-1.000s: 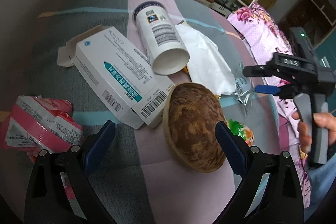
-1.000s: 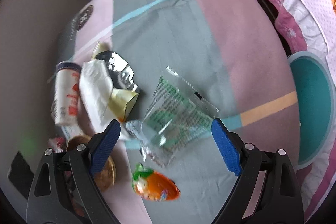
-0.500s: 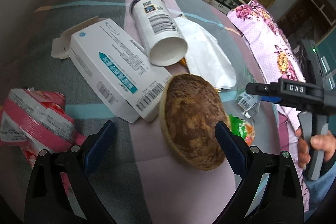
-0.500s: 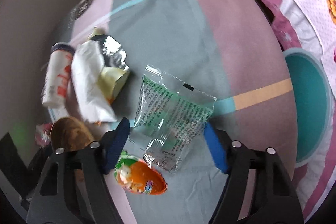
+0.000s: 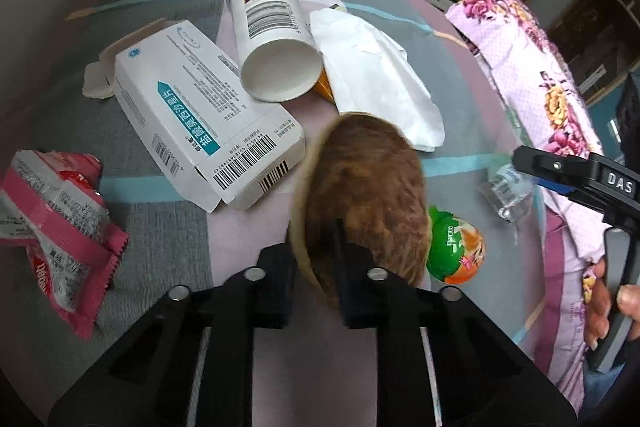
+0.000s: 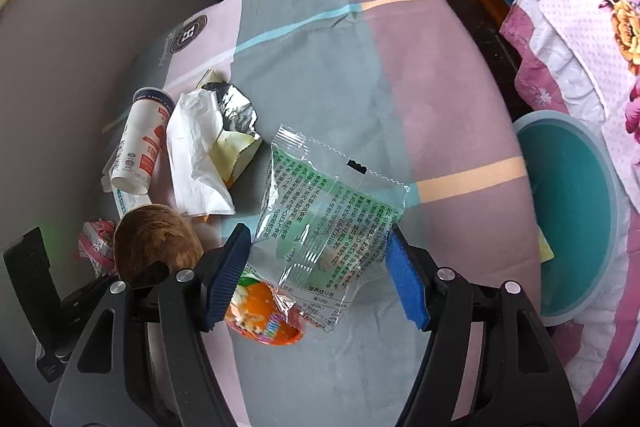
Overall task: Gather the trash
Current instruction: 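Grasp the clear plastic bag with the right tool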
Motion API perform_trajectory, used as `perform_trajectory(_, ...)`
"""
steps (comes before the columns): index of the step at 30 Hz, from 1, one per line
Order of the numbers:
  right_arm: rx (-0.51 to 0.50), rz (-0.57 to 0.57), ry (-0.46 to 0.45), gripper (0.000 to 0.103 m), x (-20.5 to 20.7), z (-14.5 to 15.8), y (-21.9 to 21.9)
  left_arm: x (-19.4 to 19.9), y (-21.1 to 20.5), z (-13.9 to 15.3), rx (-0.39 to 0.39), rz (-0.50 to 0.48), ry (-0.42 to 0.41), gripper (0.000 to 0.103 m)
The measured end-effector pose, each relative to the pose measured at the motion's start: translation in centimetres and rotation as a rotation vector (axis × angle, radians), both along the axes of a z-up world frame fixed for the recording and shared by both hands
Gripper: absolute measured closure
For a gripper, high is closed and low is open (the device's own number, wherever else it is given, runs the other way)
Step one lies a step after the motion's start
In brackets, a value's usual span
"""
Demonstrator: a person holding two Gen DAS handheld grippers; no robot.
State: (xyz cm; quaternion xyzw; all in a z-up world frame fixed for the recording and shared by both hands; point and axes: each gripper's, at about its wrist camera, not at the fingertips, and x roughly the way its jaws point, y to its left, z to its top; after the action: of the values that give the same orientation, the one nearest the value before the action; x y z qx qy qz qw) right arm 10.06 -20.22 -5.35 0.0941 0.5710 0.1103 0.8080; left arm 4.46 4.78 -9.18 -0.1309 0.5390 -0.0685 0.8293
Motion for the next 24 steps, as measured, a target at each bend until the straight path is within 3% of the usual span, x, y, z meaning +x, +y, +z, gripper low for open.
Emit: perform_trajectory(24,0.179,-0.088,-0.127,0.038,-2.9,2.4,-8.0,0.0,-5.0,7.0,0.145,-0.026,-0.125,0.089)
